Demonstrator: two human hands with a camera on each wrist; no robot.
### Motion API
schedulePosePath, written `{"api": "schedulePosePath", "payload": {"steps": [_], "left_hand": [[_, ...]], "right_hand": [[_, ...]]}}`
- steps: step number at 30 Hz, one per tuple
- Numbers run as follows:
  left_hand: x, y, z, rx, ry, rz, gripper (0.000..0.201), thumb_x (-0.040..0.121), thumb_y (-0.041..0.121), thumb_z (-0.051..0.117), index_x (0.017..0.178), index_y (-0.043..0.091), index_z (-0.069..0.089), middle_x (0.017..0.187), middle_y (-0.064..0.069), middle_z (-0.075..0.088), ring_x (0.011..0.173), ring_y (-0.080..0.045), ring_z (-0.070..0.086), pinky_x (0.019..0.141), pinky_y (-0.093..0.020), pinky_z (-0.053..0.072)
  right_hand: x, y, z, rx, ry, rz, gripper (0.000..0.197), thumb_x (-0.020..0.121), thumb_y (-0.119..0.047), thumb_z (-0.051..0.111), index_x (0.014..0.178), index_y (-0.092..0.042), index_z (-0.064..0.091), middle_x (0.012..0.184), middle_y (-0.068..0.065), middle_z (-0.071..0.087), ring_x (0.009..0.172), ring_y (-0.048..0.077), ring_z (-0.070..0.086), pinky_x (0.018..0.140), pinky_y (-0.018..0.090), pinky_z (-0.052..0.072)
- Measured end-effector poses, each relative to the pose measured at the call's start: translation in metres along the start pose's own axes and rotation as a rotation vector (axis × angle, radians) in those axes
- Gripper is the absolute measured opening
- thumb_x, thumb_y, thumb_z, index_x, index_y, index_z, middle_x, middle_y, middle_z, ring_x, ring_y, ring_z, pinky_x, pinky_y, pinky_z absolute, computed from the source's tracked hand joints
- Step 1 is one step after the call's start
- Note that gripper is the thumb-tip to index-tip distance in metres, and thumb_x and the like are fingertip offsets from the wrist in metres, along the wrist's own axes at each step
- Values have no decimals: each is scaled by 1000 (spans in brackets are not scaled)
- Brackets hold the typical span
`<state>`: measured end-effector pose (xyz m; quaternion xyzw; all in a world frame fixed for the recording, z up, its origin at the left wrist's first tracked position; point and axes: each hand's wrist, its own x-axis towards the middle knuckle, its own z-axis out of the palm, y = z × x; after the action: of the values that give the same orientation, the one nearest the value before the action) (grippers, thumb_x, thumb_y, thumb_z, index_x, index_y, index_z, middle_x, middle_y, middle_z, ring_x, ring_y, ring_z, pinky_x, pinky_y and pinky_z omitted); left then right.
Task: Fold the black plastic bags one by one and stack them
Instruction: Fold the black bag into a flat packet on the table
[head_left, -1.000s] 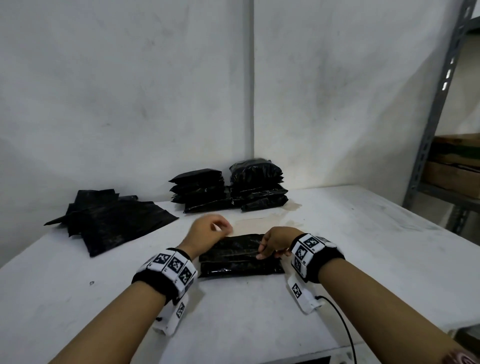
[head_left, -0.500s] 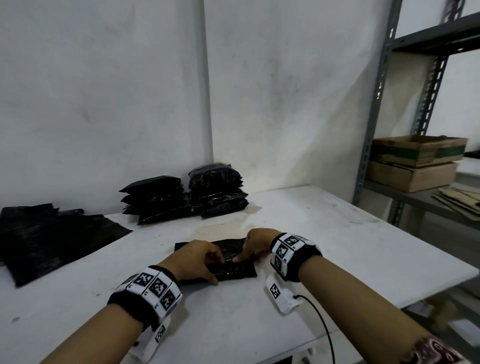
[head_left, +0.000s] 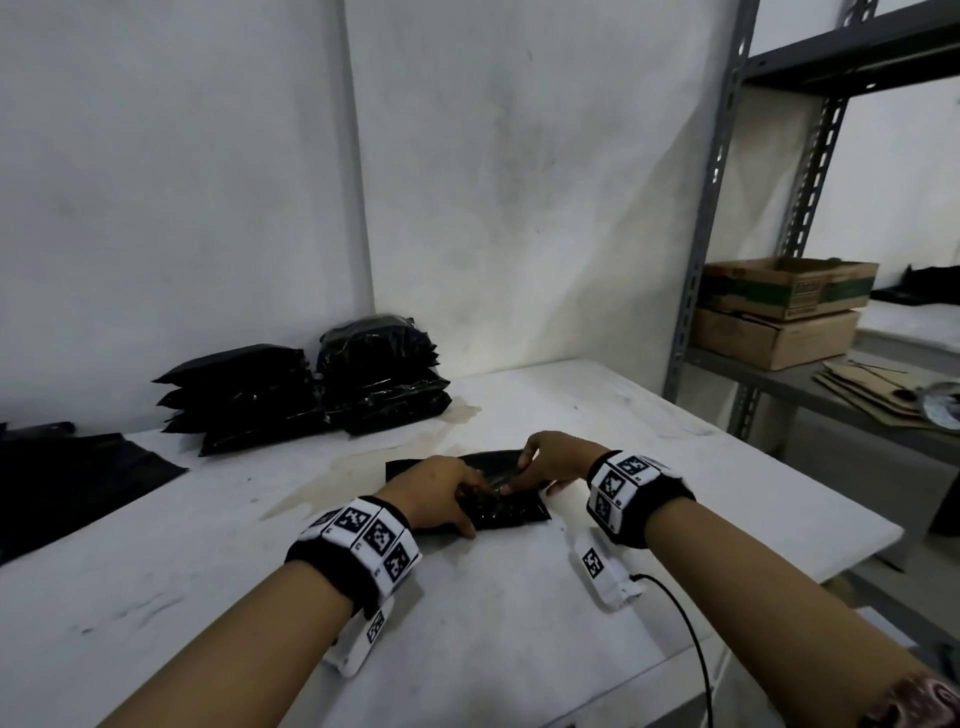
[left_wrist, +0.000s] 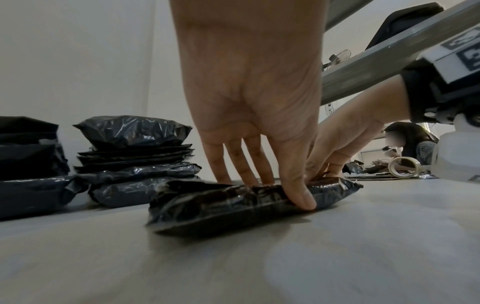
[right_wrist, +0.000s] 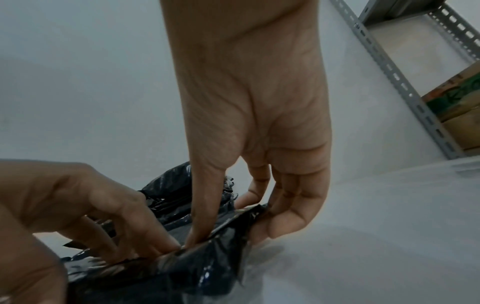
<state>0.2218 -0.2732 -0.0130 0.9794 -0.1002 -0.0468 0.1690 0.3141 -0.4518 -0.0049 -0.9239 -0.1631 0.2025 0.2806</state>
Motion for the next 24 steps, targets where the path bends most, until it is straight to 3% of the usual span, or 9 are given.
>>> {"api": "schedulePosePath", "payload": {"steps": [3, 5, 7, 9, 11, 13, 15, 19, 24], "left_hand": [[14, 3, -1, 34, -22, -24, 52, 70, 21, 82, 119, 29, 66, 116, 5, 63, 108, -15, 57, 87, -25, 46], [20, 3, 0, 57, -38, -39, 52, 70, 20, 82, 118, 28, 66, 118, 5, 60, 110, -16, 55, 88, -25, 45], [24, 3, 0, 64, -54, -41, 51, 70, 18, 82, 117, 28, 65, 120, 5, 58, 111, -16, 53, 87, -24, 43], [26, 2, 1, 71, -65, -44, 51, 69, 17, 82, 116, 28, 65, 120, 7, 57, 111, -15, 52, 85, -24, 41], [27, 2, 0, 66, -74, -46, 49, 69, 16, 82, 114, 27, 64, 119, 7, 57, 111, -14, 52, 85, -24, 42], [29, 3, 1, 61, -82, -51, 48, 69, 15, 82, 111, 27, 64, 118, 8, 57, 111, -14, 53, 88, -27, 43], [29, 3, 1, 55, -78, -58, 48, 68, 15, 83, 110, 28, 64, 116, 9, 57, 110, -14, 53, 89, -28, 45], [30, 0, 3, 29, -60, -58, 48, 67, 17, 84, 109, 29, 65, 107, 13, 54, 107, -12, 53, 87, -26, 45], [28, -1, 3, 36, -53, -52, 48, 67, 20, 84, 110, 32, 64, 102, 16, 51, 104, -10, 51, 81, -24, 42]], "right_hand": [[10, 13, -12, 71, 8, 24, 32, 83, -43, 73, 85, -16, 56, 84, -2, 60, 73, 11, 59, 66, 24, 54], [24, 28, -23, 101, 56, 81, 37, 90, -44, 64, 94, -8, 60, 85, 3, 66, 74, 17, 64, 64, 26, 54], [31, 42, -37, -59, 164, 145, 32, 93, -30, 63, 102, 1, 63, 100, 12, 69, 91, 26, 68, 76, 32, 54], [34, 56, -51, -290, 273, 203, 34, 94, -19, 59, 121, 1, 61, 127, 15, 61, 118, 28, 57, 95, 31, 44], [48, 79, -61, -440, 294, 256, 41, 93, -24, 60, 129, -3, 57, 137, 12, 54, 127, 26, 50, 101, 28, 38], [91, 120, -70, -526, 303, 285, 51, 87, -43, 66, 127, -11, 60, 137, 8, 55, 126, 25, 51, 101, 32, 43], [98, 127, -74, -547, 319, 282, 60, 83, -56, 65, 129, -18, 60, 138, 4, 54, 127, 26, 49, 102, 36, 44], [49, 85, -74, -433, 366, 308, 44, 88, -36, 68, 121, -6, 66, 130, 7, 61, 122, 23, 56, 101, 28, 42], [68, 102, -84, -423, 355, 298, 43, 69, -28, 86, 105, -7, 75, 112, 8, 71, 104, 24, 66, 92, 32, 52]]}}
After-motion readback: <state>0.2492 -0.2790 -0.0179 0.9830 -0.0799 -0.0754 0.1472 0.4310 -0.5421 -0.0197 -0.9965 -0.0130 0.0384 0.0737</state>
